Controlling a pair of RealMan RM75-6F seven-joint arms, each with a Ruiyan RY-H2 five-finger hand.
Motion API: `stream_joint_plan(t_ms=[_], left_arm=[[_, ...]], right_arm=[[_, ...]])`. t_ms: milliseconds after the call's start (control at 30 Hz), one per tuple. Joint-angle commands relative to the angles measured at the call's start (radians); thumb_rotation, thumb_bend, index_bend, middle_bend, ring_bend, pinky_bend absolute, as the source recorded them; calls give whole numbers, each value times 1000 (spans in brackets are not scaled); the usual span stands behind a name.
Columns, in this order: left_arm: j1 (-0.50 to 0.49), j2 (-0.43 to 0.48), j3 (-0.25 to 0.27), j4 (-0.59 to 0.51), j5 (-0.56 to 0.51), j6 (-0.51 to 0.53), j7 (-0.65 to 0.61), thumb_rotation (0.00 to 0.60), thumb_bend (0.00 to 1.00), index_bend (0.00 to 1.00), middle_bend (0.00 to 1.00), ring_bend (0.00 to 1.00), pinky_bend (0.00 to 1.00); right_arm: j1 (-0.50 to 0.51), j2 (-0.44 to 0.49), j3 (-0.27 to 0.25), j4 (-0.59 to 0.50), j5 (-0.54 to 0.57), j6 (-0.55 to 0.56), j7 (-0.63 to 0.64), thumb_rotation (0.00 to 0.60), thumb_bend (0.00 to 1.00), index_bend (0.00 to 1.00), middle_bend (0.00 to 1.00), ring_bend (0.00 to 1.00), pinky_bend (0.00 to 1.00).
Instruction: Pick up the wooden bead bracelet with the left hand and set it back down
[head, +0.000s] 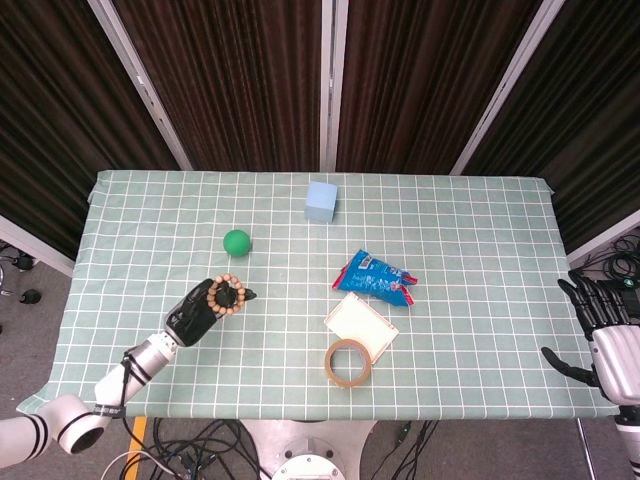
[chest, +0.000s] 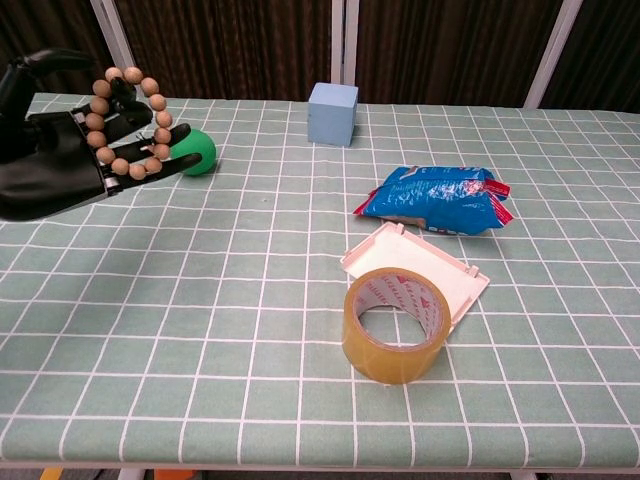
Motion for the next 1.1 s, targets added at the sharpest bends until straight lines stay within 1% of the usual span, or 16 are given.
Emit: stream_joint_plan(t_ms=[33,100,167,233,267,300,333,400,500,600,700,867,933,1000,1067,1100], left_arm=[[2,-8,-5,-2,-13,7,12,245,437,566,590,274,160],[2,-8,-7,-10,-21,4,9,245,438,562,589,274,160],[1,-9,-7,-8,-26,2,50,273,443,561,589,274,160],[0,-8,-6,-10,-37,-13,142,357,445,560,590,277,161],[-1,-7,-6,-12,-42,-19,186,414,448,560,591,281,161],[1,-7,-7,-16,-54,-28,247,455,450,561,596,287,162],[3,-8,-9,-18,-67,-34,295,471,450,564,606,294,162],[9,-13,-16,-18,-101,-46,424,475,434,579,634,313,166],[23,-29,-28,-24,-153,-57,592,445,395,618,679,369,176],[37,-44,-42,-33,-202,-65,706,425,381,661,728,450,193],[53,-61,-54,-38,-233,-58,803,423,368,701,768,519,207],[70,-79,-69,-48,-247,-49,888,383,346,723,793,525,209],[76,-84,-76,-49,-248,-47,904,368,313,737,807,525,209],[83,-91,-82,-46,-246,-41,919,303,285,742,807,524,209],[88,-97,-86,-43,-244,-37,927,194,275,738,797,521,209],[91,-99,-88,-41,-241,-38,926,154,270,735,793,520,209]], right_arm=[[-1,0,0,0,0,0,1,600,92,0,3,0,0],[-1,1,0,-1,-1,1,1,600,92,0,3,0,0],[-1,2,0,-1,-3,2,0,600,92,0,3,0,0],[-2,3,-1,-2,-6,3,-1,600,92,0,3,0,0],[-2,3,-1,-3,-6,4,-1,600,92,0,3,0,0],[-3,4,-1,-4,-7,5,-2,600,92,0,4,0,0],[-3,5,0,-4,-7,6,-2,600,91,0,4,0,0],[-4,8,1,-6,-7,9,-4,600,92,0,4,0,0],[-4,13,2,-9,-10,11,-8,600,92,0,4,0,0],[-3,17,3,-13,-12,12,-14,600,85,0,4,0,0],[-3,20,2,-16,-13,10,-17,600,81,0,4,0,0],[-3,20,2,-18,-14,11,-18,600,80,0,4,0,0],[-3,19,3,-18,-13,11,-18,600,80,0,4,0,0],[-4,20,3,-18,-12,11,-18,600,80,0,5,0,0],[-4,20,3,-18,-12,12,-18,600,80,0,5,0,0],[-4,19,3,-18,-12,12,-17,600,79,0,5,0,0]])
